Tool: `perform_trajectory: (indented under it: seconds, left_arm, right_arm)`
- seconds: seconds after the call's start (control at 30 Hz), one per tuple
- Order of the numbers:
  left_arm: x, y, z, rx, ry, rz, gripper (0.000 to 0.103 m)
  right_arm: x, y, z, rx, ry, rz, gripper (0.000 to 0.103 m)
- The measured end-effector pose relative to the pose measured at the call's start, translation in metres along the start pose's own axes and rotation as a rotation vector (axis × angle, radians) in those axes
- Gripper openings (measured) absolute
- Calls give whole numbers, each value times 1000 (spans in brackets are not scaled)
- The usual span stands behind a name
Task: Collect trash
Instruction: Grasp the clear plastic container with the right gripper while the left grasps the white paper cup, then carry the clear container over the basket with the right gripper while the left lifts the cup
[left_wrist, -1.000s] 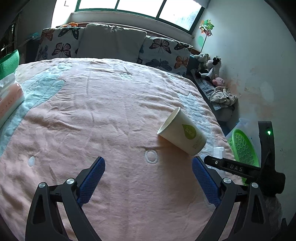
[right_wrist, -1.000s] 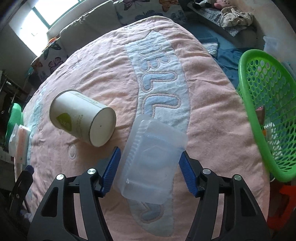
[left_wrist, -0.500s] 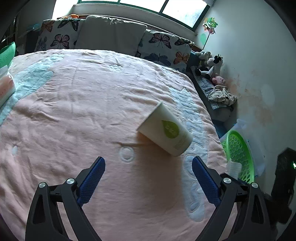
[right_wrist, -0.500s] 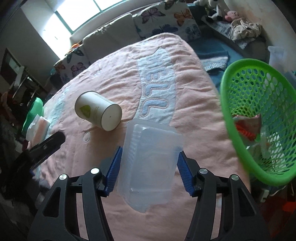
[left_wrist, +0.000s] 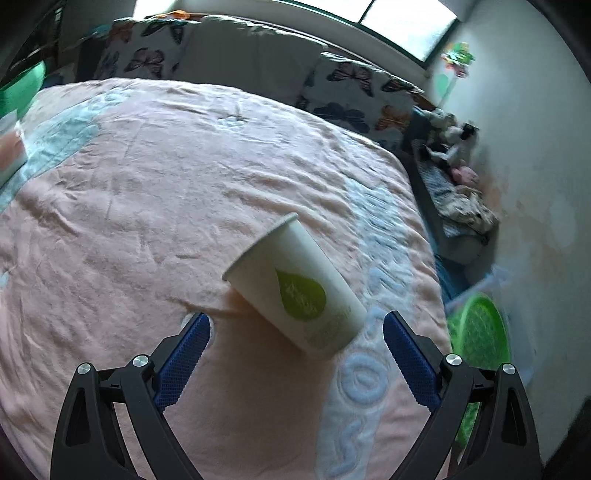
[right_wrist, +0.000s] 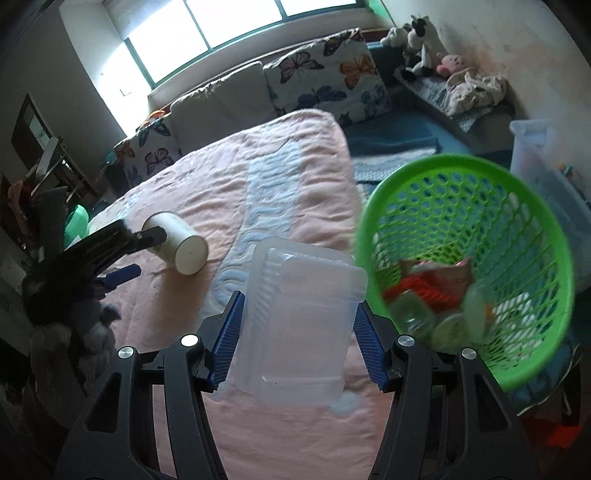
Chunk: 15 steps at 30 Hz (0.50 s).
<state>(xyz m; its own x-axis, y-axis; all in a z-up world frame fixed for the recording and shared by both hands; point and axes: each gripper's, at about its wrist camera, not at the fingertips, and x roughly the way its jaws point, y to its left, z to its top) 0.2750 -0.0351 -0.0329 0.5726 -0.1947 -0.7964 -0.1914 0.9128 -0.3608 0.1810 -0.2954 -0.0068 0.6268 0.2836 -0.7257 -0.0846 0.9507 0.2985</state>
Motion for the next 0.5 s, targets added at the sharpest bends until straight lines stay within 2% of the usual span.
perform_trajectory:
  seconds: [0.2,0.33,0.5]
  left_arm:
    - [20,7,12,-95,17,42,92]
    - [31,12,18,-127,23,37,91]
    - [33,12,20,-116,21,12,78]
  right_arm:
    - [-15,-28,5,-1,-41,-31,59]
    - [-22,-52,9,17,-65,-69,59]
    - [-24,-80,8,57,-76,-112,59]
